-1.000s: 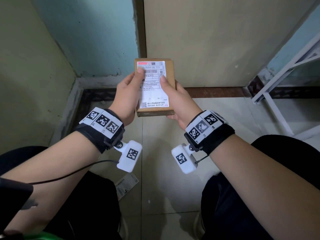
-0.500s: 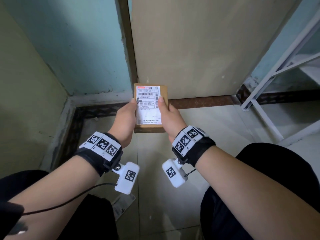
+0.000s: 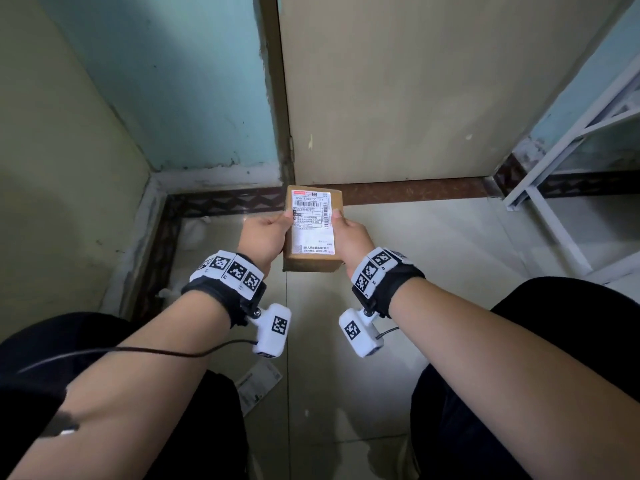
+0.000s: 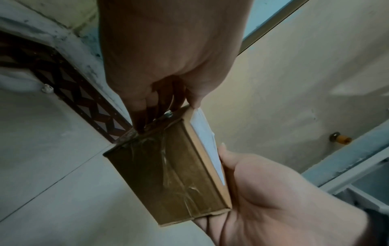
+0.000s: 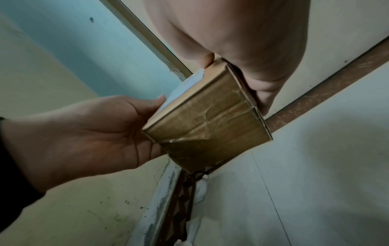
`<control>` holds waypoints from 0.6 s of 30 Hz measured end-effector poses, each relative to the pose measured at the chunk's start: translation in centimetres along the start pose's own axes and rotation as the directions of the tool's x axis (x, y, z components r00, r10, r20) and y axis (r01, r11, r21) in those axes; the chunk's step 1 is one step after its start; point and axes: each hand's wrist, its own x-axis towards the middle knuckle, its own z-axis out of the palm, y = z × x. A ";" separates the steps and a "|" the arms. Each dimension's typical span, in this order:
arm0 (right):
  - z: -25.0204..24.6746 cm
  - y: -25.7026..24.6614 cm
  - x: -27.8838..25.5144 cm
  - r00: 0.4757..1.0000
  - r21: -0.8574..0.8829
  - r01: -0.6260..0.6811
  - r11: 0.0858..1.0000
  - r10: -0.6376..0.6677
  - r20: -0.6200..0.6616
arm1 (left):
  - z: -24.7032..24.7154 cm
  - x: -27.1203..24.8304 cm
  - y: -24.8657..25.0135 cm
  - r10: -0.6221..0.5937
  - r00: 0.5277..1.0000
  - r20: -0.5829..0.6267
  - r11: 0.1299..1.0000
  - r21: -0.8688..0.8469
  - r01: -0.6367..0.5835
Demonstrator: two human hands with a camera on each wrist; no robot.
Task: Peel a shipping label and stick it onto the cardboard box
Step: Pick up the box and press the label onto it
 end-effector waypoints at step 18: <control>-0.1 1.9 4.7 0.958 0.021 -0.287 0.958 0.286 0.024 | 2.1 2.9 -4.8 -0.242 0.970 -0.007 0.967 -0.082 0.240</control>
